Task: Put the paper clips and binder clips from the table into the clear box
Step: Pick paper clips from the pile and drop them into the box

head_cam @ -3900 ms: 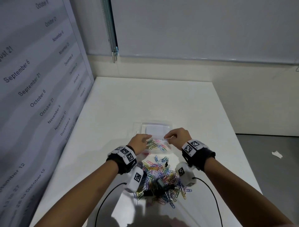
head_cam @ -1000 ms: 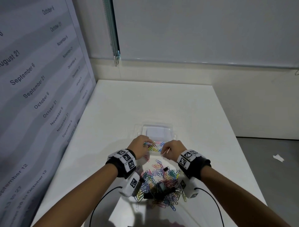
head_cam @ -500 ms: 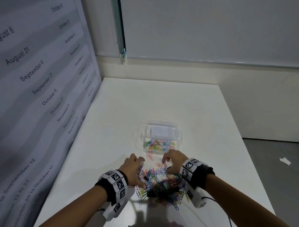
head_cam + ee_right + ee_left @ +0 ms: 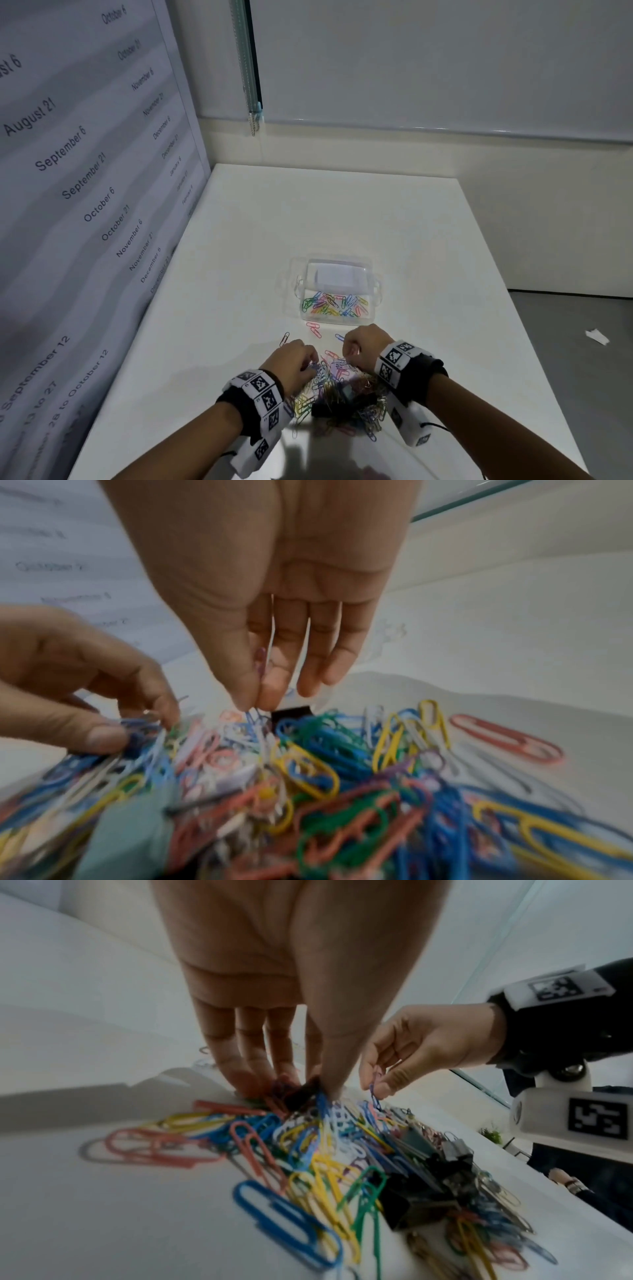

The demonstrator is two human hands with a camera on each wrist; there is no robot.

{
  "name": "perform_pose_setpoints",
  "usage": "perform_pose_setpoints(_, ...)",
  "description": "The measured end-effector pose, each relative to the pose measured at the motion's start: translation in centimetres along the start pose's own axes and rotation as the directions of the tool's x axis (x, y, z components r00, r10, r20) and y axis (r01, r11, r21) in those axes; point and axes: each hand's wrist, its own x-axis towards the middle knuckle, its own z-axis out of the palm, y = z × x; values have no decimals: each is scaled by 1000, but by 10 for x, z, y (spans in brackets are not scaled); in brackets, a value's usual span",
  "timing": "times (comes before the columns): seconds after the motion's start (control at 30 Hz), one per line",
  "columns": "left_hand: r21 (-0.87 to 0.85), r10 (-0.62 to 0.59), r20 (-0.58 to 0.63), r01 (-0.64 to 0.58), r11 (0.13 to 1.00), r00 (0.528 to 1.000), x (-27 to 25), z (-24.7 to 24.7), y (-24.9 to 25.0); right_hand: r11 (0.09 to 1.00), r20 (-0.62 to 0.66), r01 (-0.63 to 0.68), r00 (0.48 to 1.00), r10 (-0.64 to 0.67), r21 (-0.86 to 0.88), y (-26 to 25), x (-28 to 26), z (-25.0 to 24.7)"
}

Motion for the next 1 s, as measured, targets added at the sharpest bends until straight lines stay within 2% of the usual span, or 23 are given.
perform_pose_setpoints(0.13,-79,-36,-40,33,996,999,-2,-10,-8,997,-56,-30,998,34,64,3,5,-10)
perform_pose_setpoints(0.27,-176,-102,-52,91,980,993,-2,-16,-20,996,89,4,996,4,-86,7,7,1)
perform_pose_setpoints(0.33,-225,-119,-82,98,969,990,-1,-18,-22,990,121,25,993,-8,-137,4,6,9)
perform_pose_setpoints(0.53,-157,-91,-85,77,985,992,3,-12,-13,997,126,28,992,-19,-67,-5,3,16)
perform_pose_setpoints(0.73,-22,-61,-74,60,998,995,7,-12,-15,999,-21,-31,999,32,40,-2,2,-7)
perform_pose_setpoints(0.83,94,-86,-19,87,992,996,2,-12,-12,994,-65,-36,997,43,100,0,6,-25)
perform_pose_setpoints(0.93,242,-17,-41,26,970,999,-4,-12,-6,988,-187,-46,980,74,149,3,11,-50)
perform_pose_setpoints(1.0,181,20,-8,-19,983,1000,-6,-8,-5,983,-287,-56,952,104,174,7,17,-61)
